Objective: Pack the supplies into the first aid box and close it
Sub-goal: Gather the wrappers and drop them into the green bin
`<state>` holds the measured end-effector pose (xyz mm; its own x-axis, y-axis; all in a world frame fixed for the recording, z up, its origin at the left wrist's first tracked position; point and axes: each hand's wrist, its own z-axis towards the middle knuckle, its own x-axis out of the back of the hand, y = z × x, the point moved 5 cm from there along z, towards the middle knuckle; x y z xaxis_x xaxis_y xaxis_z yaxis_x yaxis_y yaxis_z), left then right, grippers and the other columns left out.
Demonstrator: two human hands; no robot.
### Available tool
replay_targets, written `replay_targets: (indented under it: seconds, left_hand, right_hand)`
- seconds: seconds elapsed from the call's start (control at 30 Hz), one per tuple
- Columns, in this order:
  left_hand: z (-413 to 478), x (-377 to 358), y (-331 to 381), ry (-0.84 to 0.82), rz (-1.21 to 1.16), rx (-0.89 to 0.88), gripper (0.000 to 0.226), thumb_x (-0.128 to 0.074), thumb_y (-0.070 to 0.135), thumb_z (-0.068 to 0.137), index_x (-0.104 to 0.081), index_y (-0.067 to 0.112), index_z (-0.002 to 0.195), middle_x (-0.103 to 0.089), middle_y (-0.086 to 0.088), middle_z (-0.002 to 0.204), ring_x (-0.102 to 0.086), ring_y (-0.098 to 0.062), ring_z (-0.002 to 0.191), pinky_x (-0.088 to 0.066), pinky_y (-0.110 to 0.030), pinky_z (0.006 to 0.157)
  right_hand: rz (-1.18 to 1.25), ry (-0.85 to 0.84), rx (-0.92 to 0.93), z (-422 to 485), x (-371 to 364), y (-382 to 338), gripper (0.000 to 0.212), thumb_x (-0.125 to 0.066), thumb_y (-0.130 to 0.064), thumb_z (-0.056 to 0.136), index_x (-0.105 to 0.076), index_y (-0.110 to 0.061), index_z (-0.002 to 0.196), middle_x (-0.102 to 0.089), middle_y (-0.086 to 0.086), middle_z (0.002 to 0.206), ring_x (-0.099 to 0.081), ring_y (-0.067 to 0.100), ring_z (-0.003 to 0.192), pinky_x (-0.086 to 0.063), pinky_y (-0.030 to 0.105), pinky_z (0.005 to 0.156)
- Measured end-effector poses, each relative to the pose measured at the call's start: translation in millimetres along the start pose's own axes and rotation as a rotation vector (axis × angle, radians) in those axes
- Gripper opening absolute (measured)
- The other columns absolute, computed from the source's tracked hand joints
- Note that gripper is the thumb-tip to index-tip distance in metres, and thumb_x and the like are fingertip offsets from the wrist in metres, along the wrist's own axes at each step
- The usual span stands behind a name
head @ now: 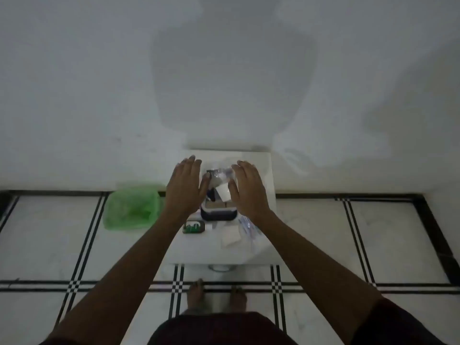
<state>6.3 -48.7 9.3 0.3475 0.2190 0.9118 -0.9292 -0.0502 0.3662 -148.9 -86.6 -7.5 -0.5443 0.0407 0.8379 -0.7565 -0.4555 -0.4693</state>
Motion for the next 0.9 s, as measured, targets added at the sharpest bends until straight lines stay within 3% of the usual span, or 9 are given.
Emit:
replay_targets:
  seconds: [0.13,0.2,0.3,0.43,0.57,0.73,0.9]
  left_hand:
    - [-11,-28,-2,-0.055,-0.045,0.062,0.027,-0.049,0.024,0.092,-0.059,0.003,0.106,-0.065,-0.017,0.102,-0.062,-0.036,0.091,-0.052,-0.042,0.069]
    - [-15,-41,-2,-0.114,-0.081,0.164,0.025,-0.047,0.029,0.092,-0.061,0.009,0.094,-0.066,-0.011,0.089,-0.063,-0.029,0.076,-0.051,-0.038,0.061]
    - [-27,-62,-4,-0.213,-0.2,0.345,0.023,-0.051,0.032,0.088,-0.065,0.013,0.087,-0.067,-0.005,0.083,-0.061,-0.023,0.072,-0.05,-0.034,0.063]
    - [-55,-104,-9,-0.358,-0.277,0.516,0.023,-0.056,0.034,0.083,-0.066,0.013,0.083,-0.068,-0.006,0.082,-0.063,-0.025,0.077,-0.049,-0.033,0.067]
    - [-81,-145,-16,-0.477,-0.353,0.648,0.028,-0.065,0.038,0.077,-0.064,0.014,0.089,-0.068,-0.007,0.092,-0.063,-0.024,0.084,-0.049,-0.031,0.07]
    - [-100,-180,-20,-0.546,-0.328,0.797,0.054,-0.069,0.045,0.076,-0.058,0.007,0.113,-0.062,-0.011,0.113,-0.06,-0.029,0.102,-0.048,-0.037,0.082]
    - [-109,-206,-9,-0.643,-0.158,0.646,0.071,-0.068,0.042,0.08,-0.037,0.007,0.133,-0.053,-0.014,0.126,-0.054,-0.032,0.114,-0.049,-0.042,0.088]
  right_hand:
    - [0.022,-0.086,-0.051,-7,-18,10,0.027,-0.053,-0.012,0.092,-0.059,-0.003,0.116,-0.065,0.015,0.116,-0.058,0.029,0.109,-0.051,0.04,0.093]
    - [0.022,-0.189,-0.107,-7,-26,14,0.022,-0.053,-0.012,0.091,-0.063,-0.007,0.11,-0.069,0.012,0.104,-0.062,0.026,0.097,-0.052,0.035,0.08]
    - [-0.024,-0.338,-0.159,2,-35,22,0.017,-0.055,-0.013,0.091,-0.066,-0.009,0.104,-0.07,0.009,0.096,-0.064,0.024,0.088,-0.047,0.029,0.074]
    - [-0.179,-0.464,-0.096,12,-58,30,0.022,-0.062,-0.019,0.087,-0.065,-0.014,0.108,-0.069,0.007,0.106,-0.061,0.024,0.098,-0.048,0.04,0.088]
    - [-0.46,-0.615,0.058,17,-84,41,0.033,-0.064,-0.019,0.081,-0.06,-0.016,0.114,-0.06,0.005,0.117,-0.049,0.027,0.113,-0.039,0.048,0.09]
    - [-0.668,-0.702,0.236,27,-109,44,0.036,-0.07,-0.02,0.075,-0.062,-0.016,0.111,-0.059,0.001,0.119,-0.045,0.025,0.121,-0.033,0.058,0.098]
    - [-0.766,-0.755,0.341,34,-131,46,0.018,-0.068,-0.019,0.075,-0.067,-0.018,0.093,-0.069,-0.001,0.096,-0.048,0.028,0.121,-0.016,0.068,0.105]
